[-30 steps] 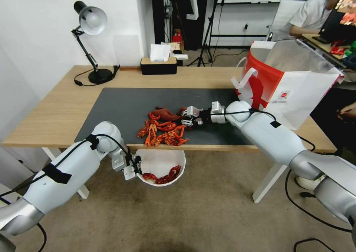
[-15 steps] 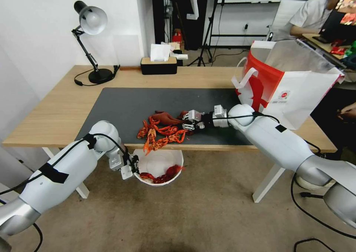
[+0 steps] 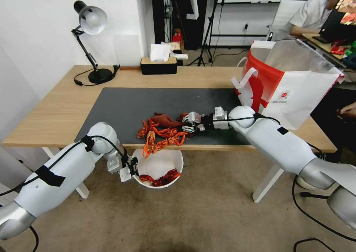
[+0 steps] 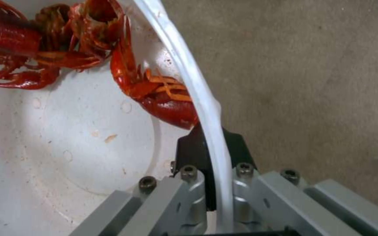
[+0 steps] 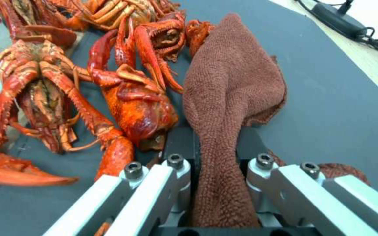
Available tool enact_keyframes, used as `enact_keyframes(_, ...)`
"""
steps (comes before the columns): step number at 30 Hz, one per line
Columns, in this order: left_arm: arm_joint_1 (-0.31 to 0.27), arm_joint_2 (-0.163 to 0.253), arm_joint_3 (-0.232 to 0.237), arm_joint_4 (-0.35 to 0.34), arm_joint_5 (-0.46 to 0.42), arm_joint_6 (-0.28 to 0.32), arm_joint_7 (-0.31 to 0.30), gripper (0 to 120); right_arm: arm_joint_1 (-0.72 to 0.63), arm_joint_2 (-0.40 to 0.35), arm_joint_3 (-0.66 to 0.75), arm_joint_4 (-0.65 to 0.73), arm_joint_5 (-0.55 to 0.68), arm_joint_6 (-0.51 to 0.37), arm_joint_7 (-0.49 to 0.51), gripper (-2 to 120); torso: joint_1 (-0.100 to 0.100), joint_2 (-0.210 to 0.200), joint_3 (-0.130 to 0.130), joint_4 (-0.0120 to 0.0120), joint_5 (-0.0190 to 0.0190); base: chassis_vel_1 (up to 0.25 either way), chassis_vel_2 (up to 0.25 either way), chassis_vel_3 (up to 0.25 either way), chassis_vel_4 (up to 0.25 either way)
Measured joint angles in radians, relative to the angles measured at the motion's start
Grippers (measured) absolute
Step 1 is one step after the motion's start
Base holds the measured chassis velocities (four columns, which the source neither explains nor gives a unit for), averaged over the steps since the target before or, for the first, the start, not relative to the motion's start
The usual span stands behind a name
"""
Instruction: Sweep shrimp from table into container with towel, then put container into takeout bag.
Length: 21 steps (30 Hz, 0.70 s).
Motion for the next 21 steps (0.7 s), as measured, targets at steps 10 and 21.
enact_keyframes(10,0.022,0.017,-0.011,-0.017,0.015,-0.005,0.0,0,-0.017,-0.021,0.003,0.034,0.004,0.0,0.006,10,0.0,0.0,0.0,0.0,-0.0001,0.0,0.0,0.0,0.0)
enact_keyframes(21,0.025,0.02,-0.013,-0.026,0.017,-0.004,0.001,0,-0.024,-0.028,0.002,0.054,0.007,-0.005,0.012,10,0.0,0.0,0.0,-0.0005,-0.0002,0.0,0.0,0.0,0.0)
